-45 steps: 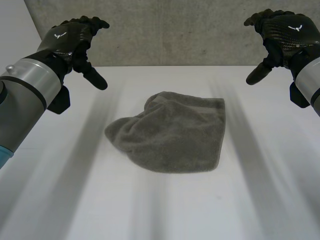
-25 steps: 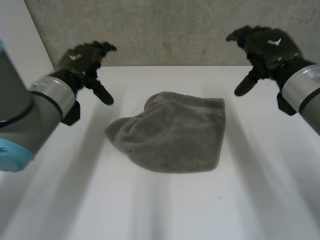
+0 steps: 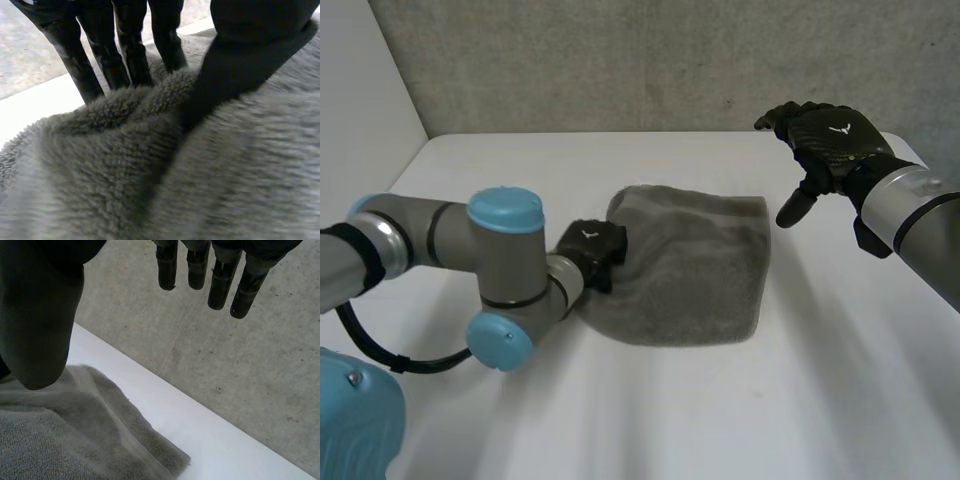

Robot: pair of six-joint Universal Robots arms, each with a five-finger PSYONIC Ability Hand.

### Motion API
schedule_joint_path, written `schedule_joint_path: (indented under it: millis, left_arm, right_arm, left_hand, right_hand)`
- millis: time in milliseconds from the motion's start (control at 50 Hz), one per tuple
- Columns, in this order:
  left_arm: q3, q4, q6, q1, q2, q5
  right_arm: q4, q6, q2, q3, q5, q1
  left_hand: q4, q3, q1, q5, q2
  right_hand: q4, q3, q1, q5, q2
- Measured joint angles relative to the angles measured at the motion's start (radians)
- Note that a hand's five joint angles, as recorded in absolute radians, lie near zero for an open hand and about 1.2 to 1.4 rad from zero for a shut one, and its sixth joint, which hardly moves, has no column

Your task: Fold the towel.

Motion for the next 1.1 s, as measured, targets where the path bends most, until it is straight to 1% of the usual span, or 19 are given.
schedule_joint_path:
  millis: [40,160,240,280,400,420,440,460,480,500,520,540,580,660,720,820,940,1000,1100]
  left_arm:
    - [-0.006,-0.006,0.003,-0.022,0.005,0.002]
    - [-0.067,-0.043,0.011,-0.108,0.066,0.028]
    - [-0.169,-0.07,0.019,-0.187,0.164,0.101]
    - [-0.248,-0.078,0.027,-0.233,0.235,0.156]
    - [-0.426,-0.079,0.068,-0.309,0.373,0.257]
    - [-0.465,-0.077,0.088,-0.318,0.399,0.272]
    - [-0.479,-0.076,0.097,-0.321,0.408,0.276]
    - [-0.506,-0.074,0.118,-0.325,0.423,0.283]
    - [-0.535,-0.071,0.146,-0.326,0.439,0.286]
    - [-0.545,-0.07,0.158,-0.325,0.444,0.286]
    - [-0.554,-0.069,0.171,-0.322,0.449,0.285]
    - [-0.571,-0.068,0.2,-0.309,0.463,0.278]
    - [-0.584,-0.068,0.226,-0.287,0.479,0.265]
    - [-0.608,-0.065,0.255,-0.211,0.534,0.23]
    - [-0.629,-0.056,0.247,-0.149,0.591,0.212]
    - [-0.677,-0.016,0.186,-0.052,0.704,0.199]
    - [-0.742,0.03,0.081,0.062,0.819,0.199]
    - [-0.772,0.038,0.036,0.113,0.85,0.197]
    - [-0.811,0.031,-0.008,0.164,0.859,0.195]
  right_arm:
    - [0.0,0.0,-0.002,0.0,0.0,-0.001]
    - [0.001,-0.001,-0.009,-0.002,-0.002,-0.001]
    - [0.002,-0.003,-0.014,-0.003,-0.007,-0.001]
    - [0.005,-0.008,-0.016,-0.003,-0.01,-0.001]
    - [0.022,-0.043,-0.019,-0.004,-0.016,0.001]
    - [0.028,-0.056,-0.02,-0.004,-0.017,0.004]
    - [0.032,-0.062,-0.02,-0.004,-0.017,0.005]
    - [0.039,-0.077,-0.02,-0.004,-0.018,0.007]
    - [0.048,-0.095,-0.019,-0.004,-0.019,0.009]
    - [0.053,-0.104,-0.019,-0.004,-0.019,0.01]
    - [0.059,-0.116,-0.019,-0.004,-0.019,0.011]
    - [0.072,-0.14,-0.017,-0.004,-0.02,0.013]
    - [0.088,-0.17,-0.015,-0.004,-0.021,0.017]
    - [0.121,-0.244,-0.01,-0.004,-0.026,0.033]
    - [0.143,-0.307,-0.003,-0.005,-0.038,0.053]
    - [0.174,-0.402,0.009,-0.013,-0.085,0.082]
    - [0.189,-0.437,0.025,-0.019,-0.155,0.09]
    - [0.192,-0.439,0.039,-0.021,-0.186,0.098]
    - [0.21,-0.459,0.073,-0.028,-0.23,0.138]
  left_hand:
    - [0.072,0.067,0.049,0.047,0.073]
    - [0.113,0.106,0.066,0.075,0.107]
    - [0.118,0.111,0.066,0.075,0.111]
    - [0.119,0.112,0.066,0.075,0.112]
    - [0.117,0.113,0.066,0.075,0.112]
    - [0.037,0.042,0.05,0.054,0.037]
    - [-0.053,-0.047,-0.03,-0.008,-0.072]
    - [-0.202,-0.194,-0.18,-0.184,-0.202]
    - [-0.422,-0.413,-0.396,-0.416,-0.421]
    - [-0.488,-0.482,-0.464,-0.468,-0.488]
    - [-0.583,-0.578,-0.574,-0.576,-0.601]
    - [-0.708,-0.7,-0.688,-0.698,-0.708]
    - [-0.778,-0.774,-0.754,-0.765,-0.781]
    - [-0.851,-0.848,-0.833,-0.843,-0.855]
    - [-0.869,-0.864,-0.85,-0.857,-0.866]
    - [-0.877,-0.871,-0.857,-0.863,-0.866]
    - [-0.877,-0.871,-0.857,-0.863,-0.866]
    - [-0.877,-0.871,-0.857,-0.863,-0.866]
    - [-0.871,-0.865,-0.853,-0.856,-0.866]
  right_hand:
    - [0.0,0.0,0.0,0.0,0.0]
    - [0.0,0.0,0.0,0.0,0.0]
    - [0.0,0.0,0.0,0.0,0.0]
    - [0.0,0.0,0.0,0.0,0.0]
    - [0.0,0.0,0.0,0.0,0.0]
    - [0.0,0.0,0.0,0.0,0.0]
    - [0.0,0.0,0.0,0.0,0.0]
    - [0.0,0.0,0.0,0.0,0.0]
    - [0.0,0.0,0.0,0.0,0.0]
    - [0.0,0.0,0.0,0.0,0.0]
    - [0.0,0.0,0.0,0.0,0.0]
    - [0.0,0.0,0.0,0.0,0.0]
    - [0.0,0.0,0.0,0.0,0.0]
    - [0.0,0.0,0.0,0.0,0.0]
    - [0.0,0.0,0.0,0.0,0.0]
    - [0.0,0.0,0.0,0.0,0.0]
    - [0.0,0.0,0.0,0.0,0.0]
    - [0.0,0.0,0.0,0.0,0.0]
    - [0.0,0.0,0.0,0.0,0.0]
